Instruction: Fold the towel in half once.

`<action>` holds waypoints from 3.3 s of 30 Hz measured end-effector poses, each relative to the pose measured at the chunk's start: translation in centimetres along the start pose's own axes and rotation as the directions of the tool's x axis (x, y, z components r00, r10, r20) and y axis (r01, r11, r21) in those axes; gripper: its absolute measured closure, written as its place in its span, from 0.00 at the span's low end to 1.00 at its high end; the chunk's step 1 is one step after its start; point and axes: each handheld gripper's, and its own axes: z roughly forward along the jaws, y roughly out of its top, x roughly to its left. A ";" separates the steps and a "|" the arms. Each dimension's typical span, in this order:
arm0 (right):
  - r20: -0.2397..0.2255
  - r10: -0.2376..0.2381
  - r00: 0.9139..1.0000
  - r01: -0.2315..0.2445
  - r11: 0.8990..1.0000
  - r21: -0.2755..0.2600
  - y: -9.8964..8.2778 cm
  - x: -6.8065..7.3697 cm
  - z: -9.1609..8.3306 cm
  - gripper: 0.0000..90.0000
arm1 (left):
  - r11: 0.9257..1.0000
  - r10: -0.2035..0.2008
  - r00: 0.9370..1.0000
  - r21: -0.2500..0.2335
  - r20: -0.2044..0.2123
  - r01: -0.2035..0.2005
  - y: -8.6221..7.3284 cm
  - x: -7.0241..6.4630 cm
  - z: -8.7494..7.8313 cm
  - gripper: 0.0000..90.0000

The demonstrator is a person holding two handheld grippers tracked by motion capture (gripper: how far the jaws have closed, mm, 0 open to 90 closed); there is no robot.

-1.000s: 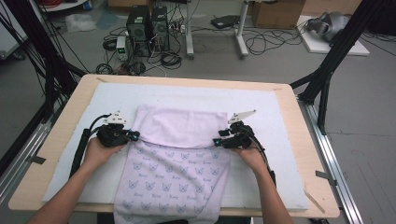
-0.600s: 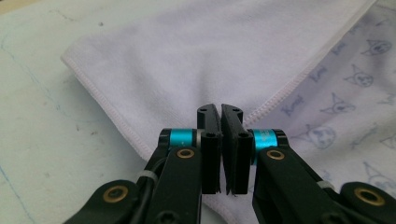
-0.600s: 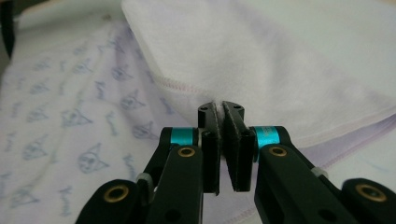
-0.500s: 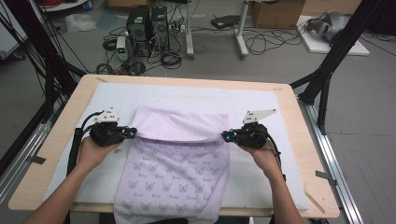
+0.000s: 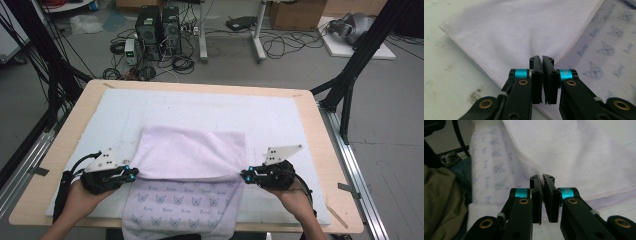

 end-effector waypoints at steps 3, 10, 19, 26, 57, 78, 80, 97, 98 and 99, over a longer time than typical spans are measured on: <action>-0.037 0.003 0.999 -0.003 1.000 0.014 -1.1 1.4 -0.1 0.94 | 1.000 0.009 1.000 0.008 0.020 -0.009 -0.8 -1.3 -0.6 0.95; 0.018 0.049 0.999 -0.049 0.999 0.004 -1.4 -0.3 -0.4 0.66 | 1.000 0.000 1.000 0.004 0.021 -0.001 -0.7 0.1 0.1 0.74; 0.175 0.130 0.976 -0.133 0.991 0.005 0.9 -8.1 1.9 0.58 | 0.996 -0.087 0.995 -0.006 -0.038 0.087 2.4 6.6 4.8 0.67; 0.242 0.171 0.955 -0.184 0.982 0.031 1.7 -12.9 4.2 0.47 | 0.986 -0.166 0.980 -0.016 -0.106 0.165 3.7 10.6 8.9 0.55; 0.315 0.095 0.944 -0.122 0.990 0.066 5.4 -14.6 5.1 0.96 | 0.981 -0.188 0.947 0.003 -0.261 0.196 8.0 14.5 9.6 0.97; 0.323 0.115 0.939 -0.140 0.989 0.054 7.5 -14.7 2.9 0.57 | 0.982 -0.188 0.950 -0.040 -0.248 0.184 8.2 15.7 7.0 0.60; 0.285 0.118 0.951 -0.133 0.991 0.032 7.0 -13.3 2.8 0.57 | 0.985 -0.173 0.958 -0.048 -0.227 0.167 7.4 14.6 6.8 0.59; 0.090 0.008 0.996 -0.016 0.996 0.090 -0.3 -3.3 3.6 0.70 | 0.993 -0.115 0.988 -0.053 -0.107 0.110 1.3 7.5 5.2 0.57; 0.075 0.011 0.997 -0.018 0.996 0.089 -0.7 -3.1 3.8 0.70 | 0.993 -0.113 0.988 -0.051 -0.101 0.109 1.1 7.2 5.1 0.57; 0.068 0.019 0.998 -0.025 0.995 0.094 -1.1 -2.8 4.0 0.70 | 0.993 -0.110 0.989 -0.049 -0.099 0.106 0.9 7.0 5.0 0.57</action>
